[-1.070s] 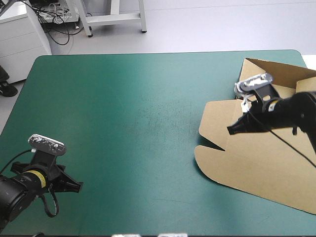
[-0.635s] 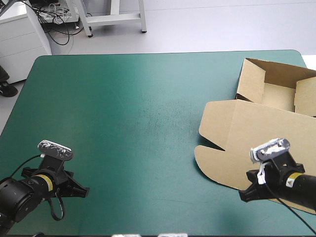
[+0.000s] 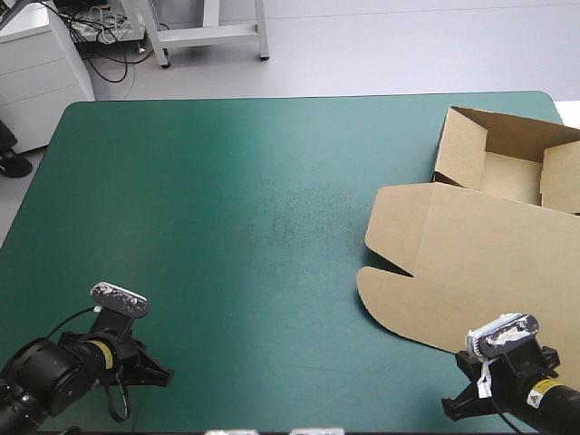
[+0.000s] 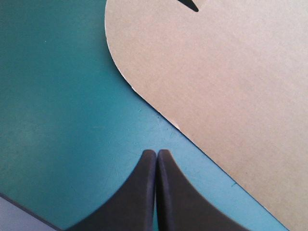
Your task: Fold the box
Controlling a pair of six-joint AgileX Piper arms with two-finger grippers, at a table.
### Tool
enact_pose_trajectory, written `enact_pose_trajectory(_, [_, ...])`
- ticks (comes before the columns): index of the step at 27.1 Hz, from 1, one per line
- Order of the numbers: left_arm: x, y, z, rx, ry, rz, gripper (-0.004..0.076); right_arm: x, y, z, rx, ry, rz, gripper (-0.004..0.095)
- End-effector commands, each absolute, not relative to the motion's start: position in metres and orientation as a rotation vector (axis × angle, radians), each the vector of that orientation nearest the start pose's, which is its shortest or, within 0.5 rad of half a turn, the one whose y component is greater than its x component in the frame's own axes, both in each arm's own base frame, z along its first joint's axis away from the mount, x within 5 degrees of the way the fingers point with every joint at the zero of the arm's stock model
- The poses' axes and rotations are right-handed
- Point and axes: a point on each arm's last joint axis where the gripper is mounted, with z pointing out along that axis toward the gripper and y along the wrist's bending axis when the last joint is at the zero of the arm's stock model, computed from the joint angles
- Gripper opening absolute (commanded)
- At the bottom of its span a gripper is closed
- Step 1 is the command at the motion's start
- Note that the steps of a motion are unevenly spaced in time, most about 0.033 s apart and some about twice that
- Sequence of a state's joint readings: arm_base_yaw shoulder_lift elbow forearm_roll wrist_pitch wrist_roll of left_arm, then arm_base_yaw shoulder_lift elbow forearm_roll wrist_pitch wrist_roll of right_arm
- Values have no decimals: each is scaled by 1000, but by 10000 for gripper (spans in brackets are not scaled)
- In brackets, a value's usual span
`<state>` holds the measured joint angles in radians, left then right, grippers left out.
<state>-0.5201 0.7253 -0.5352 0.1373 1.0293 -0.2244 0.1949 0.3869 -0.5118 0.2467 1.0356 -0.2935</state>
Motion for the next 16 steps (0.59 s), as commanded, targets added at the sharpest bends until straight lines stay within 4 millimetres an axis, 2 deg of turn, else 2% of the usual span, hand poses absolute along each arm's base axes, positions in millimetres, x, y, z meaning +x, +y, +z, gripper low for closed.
enact_pose_trajectory(1, [98, -45, 250, 468, 2608, -80, -32, 54, 31, 279, -514, 2269, 273, -18])
enact_pose_trajectory(16, [97, -46, 250, 477, 2612, -83, -32, 53, 31, 278, -518, 2280, 280, -18])
